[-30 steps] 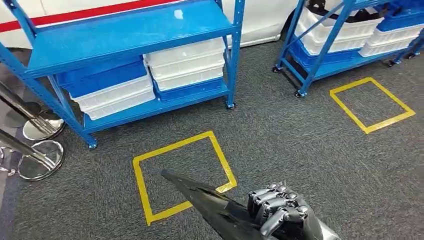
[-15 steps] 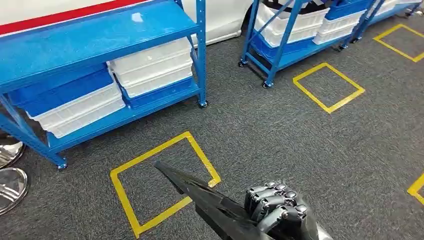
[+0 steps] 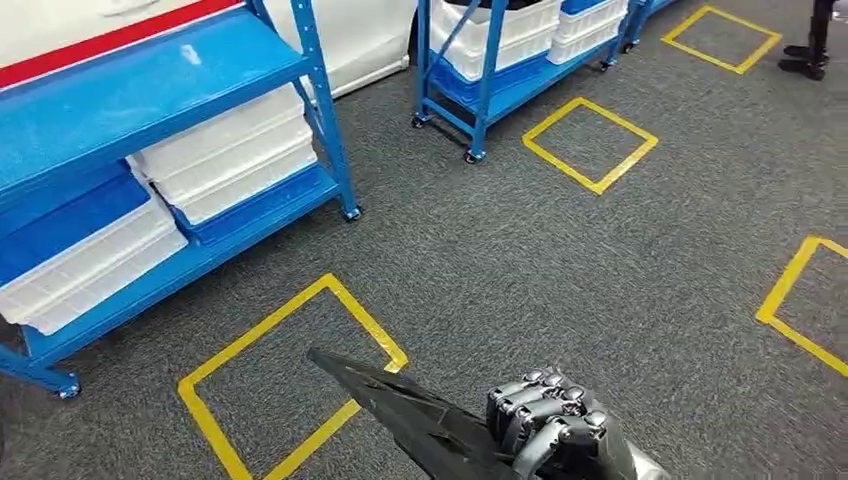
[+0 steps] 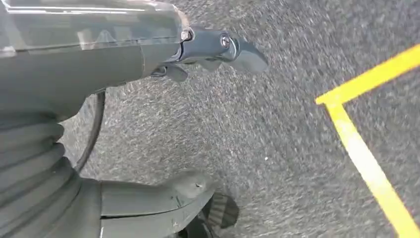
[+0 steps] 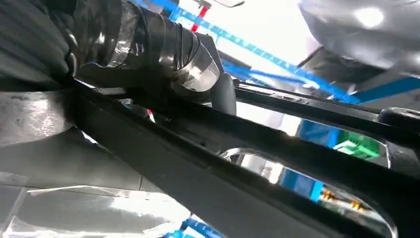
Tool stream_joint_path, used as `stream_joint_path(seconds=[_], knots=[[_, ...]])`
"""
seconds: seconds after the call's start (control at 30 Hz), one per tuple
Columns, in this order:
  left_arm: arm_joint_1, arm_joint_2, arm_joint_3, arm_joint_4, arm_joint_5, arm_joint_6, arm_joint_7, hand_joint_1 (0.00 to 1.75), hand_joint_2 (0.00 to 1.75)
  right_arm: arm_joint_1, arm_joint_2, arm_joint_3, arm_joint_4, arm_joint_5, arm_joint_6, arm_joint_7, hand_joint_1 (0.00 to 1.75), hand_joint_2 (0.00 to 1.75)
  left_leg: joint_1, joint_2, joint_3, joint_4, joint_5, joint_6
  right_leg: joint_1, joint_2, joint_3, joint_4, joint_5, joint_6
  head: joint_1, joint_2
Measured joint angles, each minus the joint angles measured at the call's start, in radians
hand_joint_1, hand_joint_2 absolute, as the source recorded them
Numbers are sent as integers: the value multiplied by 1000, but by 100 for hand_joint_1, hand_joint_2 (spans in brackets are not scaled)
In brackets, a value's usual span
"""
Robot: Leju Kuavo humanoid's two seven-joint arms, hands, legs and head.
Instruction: Take the parts from the cabinet and place them on the table.
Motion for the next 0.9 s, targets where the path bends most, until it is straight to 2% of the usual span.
stream_joint_path(seconds=[0.03,0.07,0.1,0.13,0.17,0.27,0.3,0.33,0.37,0.4,0.43,0.47,0.5,0.53,0.57,0.6,0.63,0.67,0.7,0.77,0.8,0.83,0.87,0.9], knots=[[-1,-3,0,0,-3,0,-2,0,175,1,0,-4,1,-6,10,0,175,175,1,0,9,-30,35,0,0,15,1,3,0,0,0,0],[-3,-5,0,0,-5,-2,-4,0,175,1,0,-8,2,-10,19,0,175,175,2,-3,34,-97,82,1,-1,28,1,6,-1,2,0,0],[-5,-6,0,0,-9,-2,-7,0,175,1,-1,-11,2,-13,26,0,175,175,5,-20,75,-195,137,1,-3,43,2,10,-4,5,0,0],[-5,-7,0,0,-11,-3,-9,0,175,1,0,-13,2,-16,28,0,175,175,10,-64,105,-272,170,3,-5,53,0,16,-6,10,0,0],[-5,-9,0,0,-11,-3,-9,0,175,-1,-1,-14,3,-18,28,0,175,175,7,-95,114,-297,157,5,-1,66,-7,24,-8,16,0,0],[-9,-13,0,0,-11,-3,-10,0,175,4,-1,-22,5,-22,28,0,175,175,-2,-66,117,-306,157,22,-9,101,-21,14,8,43,0,0],[-12,-14,0,0,-11,-3,-10,0,175,4,-1,-24,5,-22,28,0,175,175,6,-55,120,-318,165,33,-8,112,-23,12,11,49,0,0],[-15,-17,0,0,-11,-3,-10,0,175,6,-3,-26,5,-22,28,0,175,175,7,-36,125,-325,170,40,-8,75,-26,27,-2,50,0,0],[-14,-17,0,0,-11,-3,-11,0,175,2,-3,-29,5,-22,28,0,175,175,6,-27,125,-327,171,46,-4,28,-48,71,-34,53,1,0],[-12,-18,0,0,-11,-3,-11,0,175,0,-3,-29,5,-23,28,0,175,175,2,-12,124,-326,170,50,-5,-1,-85,148,-77,57,0,0],[-9,-19,0,0,-11,-3,-11,0,175,1,-3,-30,6,-23,28,0,175,175,-1,2,125,-326,169,53,-7,-15,-122,226,-112,59,0,0],[-8,-20,0,0,-11,-3,-11,0,175,2,-3,-30,6,-23,28,0,175,175,-4,19,124,-325,168,54,-8,-20,-160,304,-139,62,1,0],[-8,-19,0,0,-11,-3,-11,0,175,2,-3,-30,7,-24,32,0,175,175,-5,31,124,-325,166,54,-9,-22,-174,332,-140,63,0,0],[-10,-20,0,0,-15,-6,-13,0,175,2,-3,-31,9,-31,47,0,175,175,-5,46,126,-325,164,53,-9,-25,-161,308,-114,63,1,0],[-12,-20,0,0,-22,-7,-15,0,175,2,-3,-31,10,-39,64,3,175,175,-5,57,129,-325,162,52,-9,-29,-125,244,-76,61,0,0],[-14,-21,0,0,-25,-9,-16,0,175,0,-3,-31,11,-51,87,12,175,175,-5,65,134,-325,160,48,-8,-39,-75,154,-34,56,0,0],[-17,-21,-1,0,-27,-10,-18,0,175,-4,-3,-31,11,-60,106,26,175,175,-6,75,139,-325,157,45,-3,-72,-18,55,2,48,1,0],[-18,-21,-1,0,-32,-14,-24,0,175,-17,-3,-29,16,-74,132,48,175,175,-12,84,139,-324,152,38,12,-110,1,13,-15,37,0,0],[-21,-21,-1,0,-32,-19,-27,0,175,-27,-1,-28,23,-81,150,67,175,175,-12,93,140,-323,150,33,14,-92,-4,12,-8,28,0,0],[-24,-22,-1,0,-34,-27,-29,0,175,-46,10,-19,50,-85,176,94,175,175,-10,112,145,-326,148,25,17,-72,-9,15,-11,22,0,0],[-28,-22,-1,0,-35,-31,-30,0,175,-50,17,-10,67,-85,183,105,175,175,-13,122,150,-328,147,18,17,-60,-7,8,-7,15,0,0],[-31,-21,-1,0,-36,-34,-29,0,175,-52,27,-2,87,-85,189,110,175,175,-6,90,147,-319,132,11,4,-53,2,-4,0,6,0,0],[-32,-19,-1,0,-38,-38,-30,0,175,-63,35,5,104,-88,189,112,175,175,-5,44,132,-281,104,10,6,-45,1,-6,1,0,0,0],[-31,-17,-1,0,-40,-40,-29,0,175,-79,45,12,124,-93,190,118,175,175,-4,18,100,-211,64,10,6,-37,-1,-5,3,-5,0,0]])
